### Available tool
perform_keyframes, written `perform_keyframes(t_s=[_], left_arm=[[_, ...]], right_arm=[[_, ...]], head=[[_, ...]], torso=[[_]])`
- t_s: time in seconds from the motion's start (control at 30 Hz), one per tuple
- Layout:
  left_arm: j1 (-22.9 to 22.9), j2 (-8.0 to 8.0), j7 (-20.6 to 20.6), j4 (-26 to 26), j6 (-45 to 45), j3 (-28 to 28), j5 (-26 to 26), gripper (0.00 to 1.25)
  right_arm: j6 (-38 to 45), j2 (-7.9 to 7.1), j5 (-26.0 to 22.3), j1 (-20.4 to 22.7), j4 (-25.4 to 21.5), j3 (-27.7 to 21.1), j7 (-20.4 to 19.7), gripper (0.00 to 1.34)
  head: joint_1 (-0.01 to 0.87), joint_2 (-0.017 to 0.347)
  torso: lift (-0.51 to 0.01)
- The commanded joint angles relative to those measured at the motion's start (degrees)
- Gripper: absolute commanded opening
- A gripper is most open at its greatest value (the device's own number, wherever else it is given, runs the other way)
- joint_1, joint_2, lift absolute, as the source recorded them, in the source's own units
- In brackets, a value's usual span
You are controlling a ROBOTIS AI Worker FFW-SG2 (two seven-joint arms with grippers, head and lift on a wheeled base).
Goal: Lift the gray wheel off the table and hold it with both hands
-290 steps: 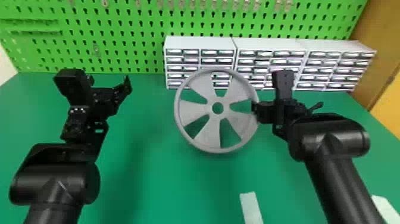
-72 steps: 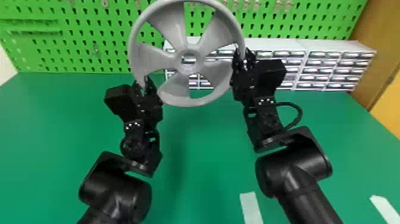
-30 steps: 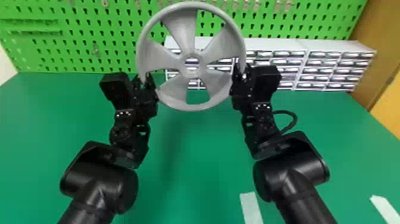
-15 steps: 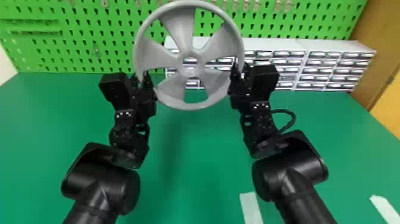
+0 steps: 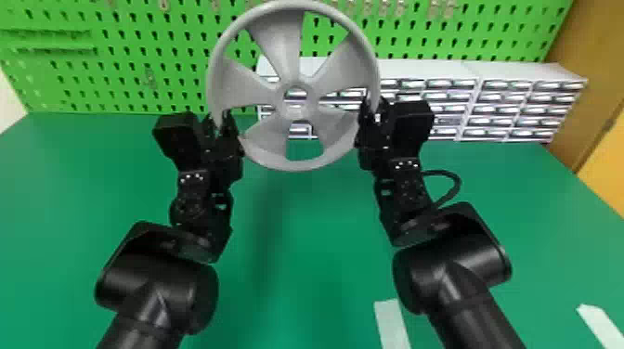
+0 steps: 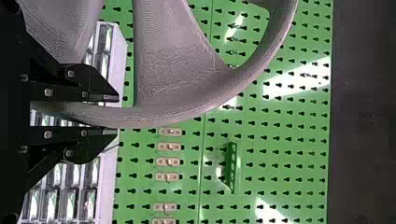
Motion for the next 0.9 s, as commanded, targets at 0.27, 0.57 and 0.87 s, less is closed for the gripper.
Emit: perform_keyframes(t_s=[0.27, 0.57, 0.87], left_arm=[[0.0, 0.00, 0.0, 0.0, 0.0, 0.0, -0.2, 0.28], [0.0, 0.00, 0.0, 0.0, 0.0, 0.0, -0.2, 0.28], [0.1, 0.00, 0.0, 0.0, 0.0, 0.0, -0.2, 0.28]], right_arm=[[0.0, -0.09, 0.0, -0.1, 0.0, -0.2, 0.0, 0.31], [0.0, -0.09, 0.0, -0.1, -0.1, -0.2, 0.0, 0.31], [0.0, -0.09, 0.0, -0.1, -0.1, -0.2, 0.0, 0.31]], head=[[0.711, 0.015], [0.711, 0.015], [0.711, 0.015]], torso=[[-0.098], [-0.098], [-0.098]])
